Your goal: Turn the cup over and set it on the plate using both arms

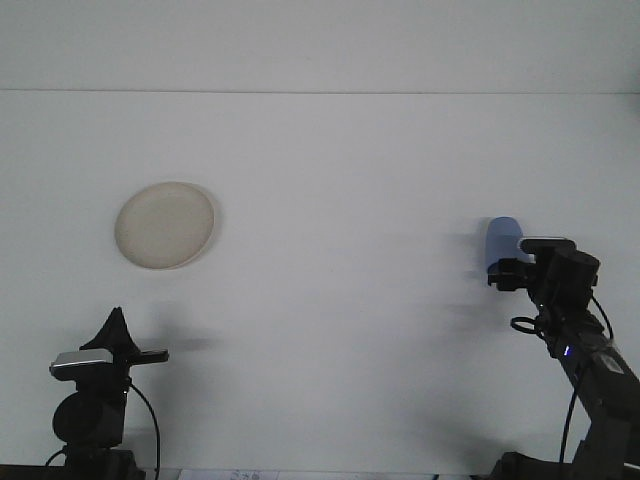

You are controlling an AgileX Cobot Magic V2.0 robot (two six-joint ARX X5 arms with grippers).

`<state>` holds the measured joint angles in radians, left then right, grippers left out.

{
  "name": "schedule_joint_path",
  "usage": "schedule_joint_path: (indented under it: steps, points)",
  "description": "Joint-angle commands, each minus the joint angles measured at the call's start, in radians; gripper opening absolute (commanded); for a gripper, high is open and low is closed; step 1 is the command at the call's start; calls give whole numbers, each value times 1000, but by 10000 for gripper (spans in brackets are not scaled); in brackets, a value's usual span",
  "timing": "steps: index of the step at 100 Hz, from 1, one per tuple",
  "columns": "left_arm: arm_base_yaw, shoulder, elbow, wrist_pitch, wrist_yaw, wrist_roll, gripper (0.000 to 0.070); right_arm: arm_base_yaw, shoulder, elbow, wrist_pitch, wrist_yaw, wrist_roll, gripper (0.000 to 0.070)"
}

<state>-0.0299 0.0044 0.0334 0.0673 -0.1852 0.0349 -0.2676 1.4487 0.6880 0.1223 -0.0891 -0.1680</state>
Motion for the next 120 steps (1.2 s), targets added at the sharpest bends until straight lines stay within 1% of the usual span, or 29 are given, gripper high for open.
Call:
schedule_joint_path:
  steps: [1,10,17,20,39,51,60,70,87,103,120]
  points:
    - [2,-2,-19,14,-2,-5,15,-3,42,2,72,-28,-8,345]
    - [2,-2,-19,14,-2,-5,15,-2,85,2,159,-71,-1,174]
    - [2,-2,-19,14,-2,-5,15,0,106,2,202,-72,16,43]
    - [2,-2,-19,14,-2,-5,15,0,110,2,212,-72,24,0]
    - [2,-2,-19,14,-2,-5,15,6,67,3,226,-72,96,0]
    - [2,-2,-19,14,-2,-5,15,24,-35,5,163,-71,124,0]
    - [2,-2,-19,14,-2,-5,15,50,-142,19,61,-64,137,0]
    - [2,-2,-19,14,-2,-5,15,93,-266,80,-151,-42,171,0]
    - [2,-2,-19,14,-2,-5,15,205,-374,284,-570,-55,195,0]
    - [2,-2,-19,14,-2,-5,15,373,-343,510,-916,-122,199,0]
    - [2,-2,-19,14,-2,-5,15,592,-236,679,-1225,-121,202,0]
